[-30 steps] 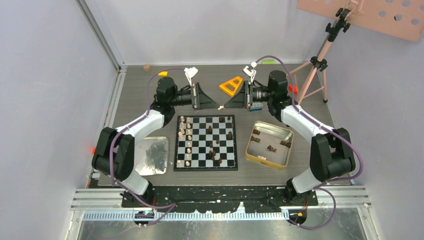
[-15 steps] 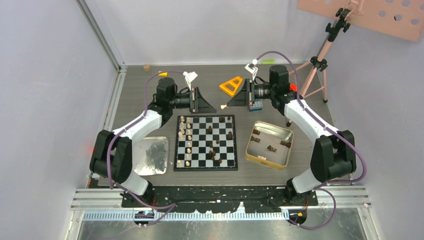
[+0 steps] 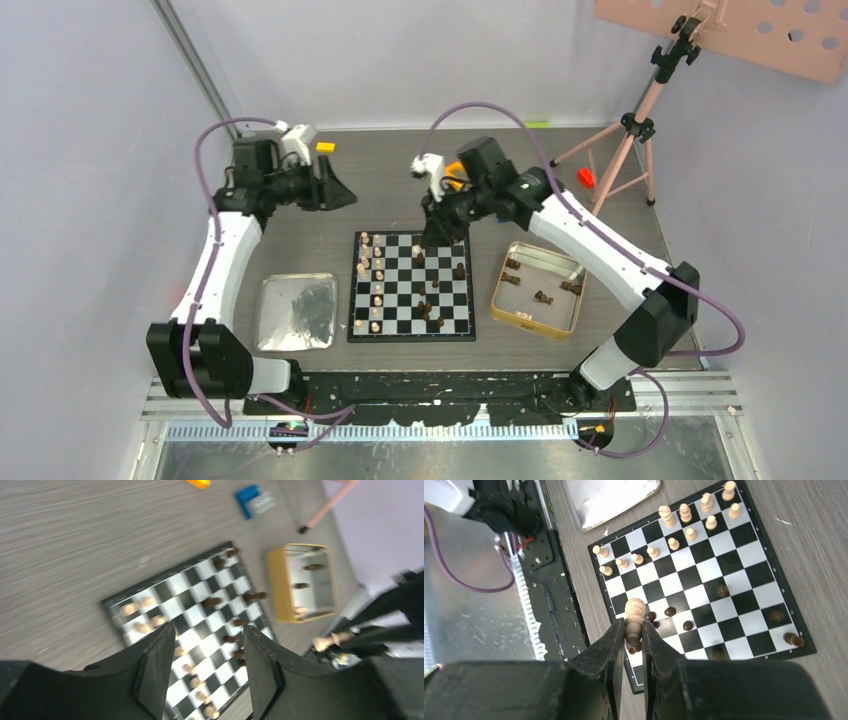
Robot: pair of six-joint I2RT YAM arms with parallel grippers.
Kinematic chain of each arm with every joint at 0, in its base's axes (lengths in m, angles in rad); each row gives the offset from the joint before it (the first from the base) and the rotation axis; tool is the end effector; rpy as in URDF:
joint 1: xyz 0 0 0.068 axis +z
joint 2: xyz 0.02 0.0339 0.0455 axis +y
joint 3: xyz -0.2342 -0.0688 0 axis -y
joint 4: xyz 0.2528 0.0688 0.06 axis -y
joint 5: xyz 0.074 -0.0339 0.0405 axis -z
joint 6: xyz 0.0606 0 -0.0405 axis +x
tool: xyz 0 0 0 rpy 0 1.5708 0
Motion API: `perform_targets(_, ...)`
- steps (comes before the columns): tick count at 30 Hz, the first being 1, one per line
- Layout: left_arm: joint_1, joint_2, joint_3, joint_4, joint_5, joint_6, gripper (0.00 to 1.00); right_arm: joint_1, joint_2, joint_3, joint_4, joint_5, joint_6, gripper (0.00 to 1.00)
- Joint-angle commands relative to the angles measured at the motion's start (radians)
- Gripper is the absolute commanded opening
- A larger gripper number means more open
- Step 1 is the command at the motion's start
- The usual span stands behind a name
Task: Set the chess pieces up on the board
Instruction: Place the chess piece on the chessboard.
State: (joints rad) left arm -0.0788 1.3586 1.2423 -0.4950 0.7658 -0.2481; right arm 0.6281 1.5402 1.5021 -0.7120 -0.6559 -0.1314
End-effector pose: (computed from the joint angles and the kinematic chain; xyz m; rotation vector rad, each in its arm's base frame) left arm 0.3208 -0.0675 0.3052 0.2625 2.1426 -1.0185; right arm 0.2672 0.2397 0.3147 -1.1748 2.0203 1.0097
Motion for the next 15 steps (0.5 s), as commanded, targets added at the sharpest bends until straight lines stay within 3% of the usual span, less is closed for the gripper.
perform_targets(1, 0.172, -0.055, 0.034, -0.294, -0.154, 0.23, 0.57, 0.122, 0.094, 0.131, -0.142, 0.269, -0.15, 0.03)
perform_targets(7, 0.35, -0.042, 0.009, -0.397, -0.23, 0.327, 0.73, 0.306, 0.303, 0.343, -0.27, 0.382, -0.188, 0.04)
perform_targets(15, 0.498, -0.058, -0.048, -0.374, -0.246, 0.371, 0.77, 0.461, 0.591, 0.641, -0.385, 0.484, -0.228, 0.04)
